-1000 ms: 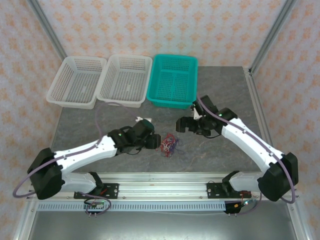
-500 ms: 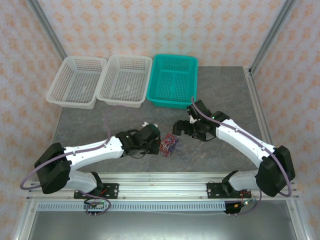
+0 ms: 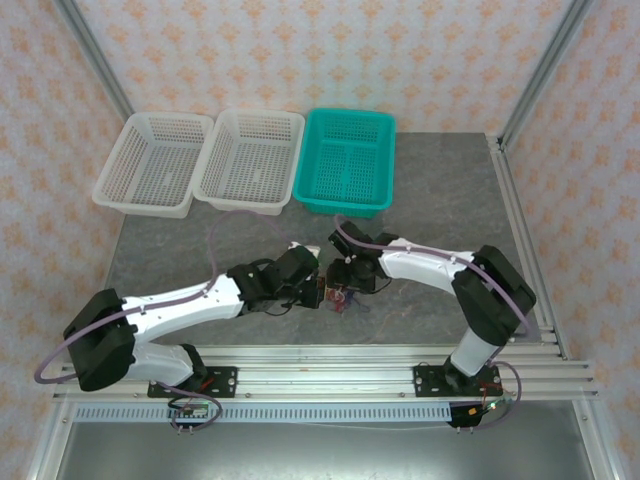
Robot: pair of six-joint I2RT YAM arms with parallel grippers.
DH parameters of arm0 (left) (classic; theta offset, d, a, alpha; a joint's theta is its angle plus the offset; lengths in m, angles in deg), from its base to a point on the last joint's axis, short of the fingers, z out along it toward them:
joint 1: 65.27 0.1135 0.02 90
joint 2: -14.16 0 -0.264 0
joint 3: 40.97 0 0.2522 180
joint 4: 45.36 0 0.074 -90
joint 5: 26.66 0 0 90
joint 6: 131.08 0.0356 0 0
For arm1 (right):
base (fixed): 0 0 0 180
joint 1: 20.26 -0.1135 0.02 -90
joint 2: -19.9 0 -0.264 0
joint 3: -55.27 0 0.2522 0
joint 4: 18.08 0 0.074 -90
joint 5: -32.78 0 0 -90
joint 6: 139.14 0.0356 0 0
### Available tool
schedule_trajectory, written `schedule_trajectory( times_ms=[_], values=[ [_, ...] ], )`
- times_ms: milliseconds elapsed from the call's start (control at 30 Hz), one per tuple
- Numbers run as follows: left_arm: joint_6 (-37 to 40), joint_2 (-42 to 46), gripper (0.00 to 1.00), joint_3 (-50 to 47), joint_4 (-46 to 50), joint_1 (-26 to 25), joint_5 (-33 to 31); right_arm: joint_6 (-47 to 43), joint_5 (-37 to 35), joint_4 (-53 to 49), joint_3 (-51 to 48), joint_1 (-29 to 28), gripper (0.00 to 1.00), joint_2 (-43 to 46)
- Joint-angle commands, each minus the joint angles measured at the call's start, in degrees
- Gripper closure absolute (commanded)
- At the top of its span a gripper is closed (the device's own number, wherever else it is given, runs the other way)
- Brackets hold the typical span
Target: Untangle the cables
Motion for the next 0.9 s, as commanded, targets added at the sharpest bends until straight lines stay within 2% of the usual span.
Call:
schedule_trajectory(
  times_ms=[0,67,167,233,333,400,467,533,600,700,867],
  values=[
    [0.11,4.05,1.0,-0.94,1.93,-0.35,-6.14,2.66,-10.53,-0.36,-2.15,0.43,0.77,0.86],
    [-2.24,6.76,1.0,-1.49,5.92,-0.14,-12.77,2.64,-15.41,-1.77,-3.65,1.73,0.82,3.09],
    [-4.7,11.7,1.0,-2.35,13.65,2.18,-20.42,3.14,-20.05,-4.34,-7.23,7.4,0.82,7.82],
    [-5.56,15.71,1.0,-3.59,17.43,6.08,-21.24,3.92,-23.19,-5.77,-10.09,11.79,0.82,12.03],
    [-5.24,22.36,1.0,-6.69,19.84,12.86,-18.81,5.23,-25.35,-6.28,-14.74,20.05,0.82,18.79],
    [-4.73,26.14,1.0,-8.06,20.96,15.2,-18.87,7.43,-27.5,-7.61,-16.82,25.04,0.82,22.24],
    [-4.6,28.14,1.0,-8.58,21.54,15.86,-19.38,8.59,-29.96,-9.67,-16.94,27.22,0.83,23.95],
    [-4.6,28.53,1.0,-8.83,21.11,15.9,-19.1,8.03,-30.43,-9.57,-16.83,27.28,0.84,25.17],
    [-4.95,27.44,1.0,-9.02,20.14,15.91,-17.96,6.49,-26.73,-7.58,-16.83,27.15,0.83,26.3],
    [-3.89,25.22,1.0,-9.31,16.75,15.93,-14.41,-1.36,-17.16,-0.87,-16.56,24.36,0.67,29.31],
    [-2.12,23.54,1.0,-8.96,14.61,15.81,-12.3,-22.72,-13.16,11.75,-15.63,6.61,0.46,34.54]
  ],
)
